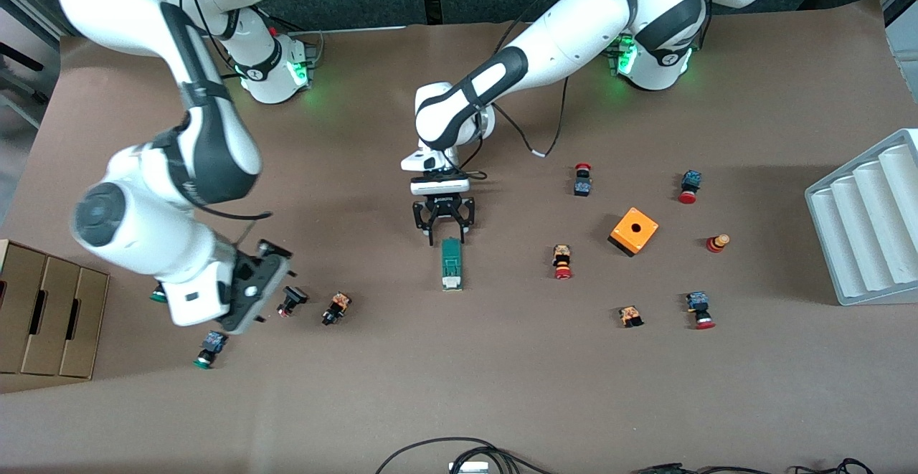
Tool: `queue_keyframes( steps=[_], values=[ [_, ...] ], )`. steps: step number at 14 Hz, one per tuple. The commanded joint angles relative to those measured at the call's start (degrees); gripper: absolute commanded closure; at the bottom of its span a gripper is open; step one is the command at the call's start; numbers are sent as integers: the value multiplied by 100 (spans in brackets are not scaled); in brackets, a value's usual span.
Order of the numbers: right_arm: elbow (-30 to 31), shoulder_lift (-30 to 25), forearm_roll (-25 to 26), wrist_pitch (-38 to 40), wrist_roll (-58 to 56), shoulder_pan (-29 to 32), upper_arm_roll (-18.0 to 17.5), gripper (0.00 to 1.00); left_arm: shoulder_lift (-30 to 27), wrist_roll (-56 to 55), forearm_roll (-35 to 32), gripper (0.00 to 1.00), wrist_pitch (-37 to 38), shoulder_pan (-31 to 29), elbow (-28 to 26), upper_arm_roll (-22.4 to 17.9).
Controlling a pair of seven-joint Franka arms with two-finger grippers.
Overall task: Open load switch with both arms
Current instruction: 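Move the right gripper over the white switch handle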
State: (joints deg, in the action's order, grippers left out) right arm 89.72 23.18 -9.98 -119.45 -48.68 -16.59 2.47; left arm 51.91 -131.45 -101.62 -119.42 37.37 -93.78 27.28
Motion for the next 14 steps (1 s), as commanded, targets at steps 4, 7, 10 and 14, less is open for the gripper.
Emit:
queue_keyframes(
  steps=[4, 7, 10, 14],
  values=[
    [-147, 379, 84, -429, -168, -484, 17, 2, 266, -547, -630, 25, 208, 78, 62, -134],
    [-147, 502, 92, -640, -177, -599, 17, 2, 355, -653, -816, 34, 270, 130, 71, -144],
    [-147, 626, 93, -755, -186, -626, 17, 2, 355, -653, -816, 35, 270, 139, 80, -144],
    [-147, 775, 101, -904, -186, -880, 17, 2, 416, -680, -807, 35, 472, 209, 62, -144]
  ],
)
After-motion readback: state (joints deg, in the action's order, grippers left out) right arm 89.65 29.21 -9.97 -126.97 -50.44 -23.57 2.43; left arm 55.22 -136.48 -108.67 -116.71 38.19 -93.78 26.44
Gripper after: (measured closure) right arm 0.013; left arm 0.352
